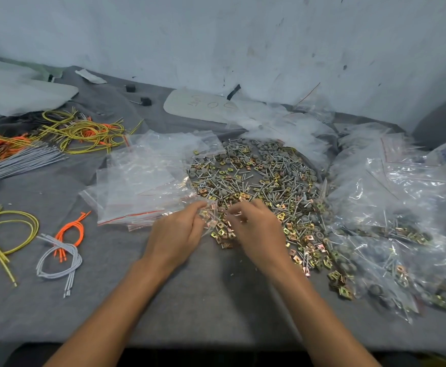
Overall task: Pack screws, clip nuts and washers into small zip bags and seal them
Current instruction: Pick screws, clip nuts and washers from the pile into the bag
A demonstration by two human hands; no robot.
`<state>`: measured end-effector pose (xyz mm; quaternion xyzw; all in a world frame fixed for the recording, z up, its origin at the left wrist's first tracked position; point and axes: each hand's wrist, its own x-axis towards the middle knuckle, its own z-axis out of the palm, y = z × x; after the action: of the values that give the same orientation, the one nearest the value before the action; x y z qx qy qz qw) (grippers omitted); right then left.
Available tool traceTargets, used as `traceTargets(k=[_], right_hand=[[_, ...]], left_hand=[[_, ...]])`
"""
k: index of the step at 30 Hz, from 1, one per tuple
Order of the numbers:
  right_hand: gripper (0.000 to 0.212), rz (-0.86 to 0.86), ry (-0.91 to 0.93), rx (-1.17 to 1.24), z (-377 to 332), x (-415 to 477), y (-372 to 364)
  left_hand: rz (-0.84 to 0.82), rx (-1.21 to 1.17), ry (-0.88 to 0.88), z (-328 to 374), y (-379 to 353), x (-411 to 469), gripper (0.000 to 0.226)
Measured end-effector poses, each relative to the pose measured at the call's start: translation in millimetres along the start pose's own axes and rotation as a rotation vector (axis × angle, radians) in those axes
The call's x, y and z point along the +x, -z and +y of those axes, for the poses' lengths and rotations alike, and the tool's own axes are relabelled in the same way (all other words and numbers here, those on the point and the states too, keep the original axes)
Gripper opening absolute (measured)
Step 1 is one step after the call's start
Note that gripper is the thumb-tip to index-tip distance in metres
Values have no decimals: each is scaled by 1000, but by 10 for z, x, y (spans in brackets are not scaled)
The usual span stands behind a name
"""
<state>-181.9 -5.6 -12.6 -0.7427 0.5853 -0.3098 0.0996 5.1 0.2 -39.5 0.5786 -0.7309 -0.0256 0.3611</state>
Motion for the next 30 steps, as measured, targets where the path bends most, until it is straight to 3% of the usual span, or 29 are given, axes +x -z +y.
traceTargets(k=[6, 11, 24, 30], right_hand=[[7, -278, -215, -349, 550, 50, 539], [8, -386, -237, -401, 569, 65, 554], [12, -211, -38, -508, 548, -95, 402], [11, -90, -74, -365, 495, -87, 427]], left_hand=[[-8, -3, -11, 2, 9, 2, 44], [-27, -24, 2, 20, 48, -3, 45], [-71, -23, 1, 57, 75, -2, 44], [-81, -29, -2, 63, 77, 3, 45]])
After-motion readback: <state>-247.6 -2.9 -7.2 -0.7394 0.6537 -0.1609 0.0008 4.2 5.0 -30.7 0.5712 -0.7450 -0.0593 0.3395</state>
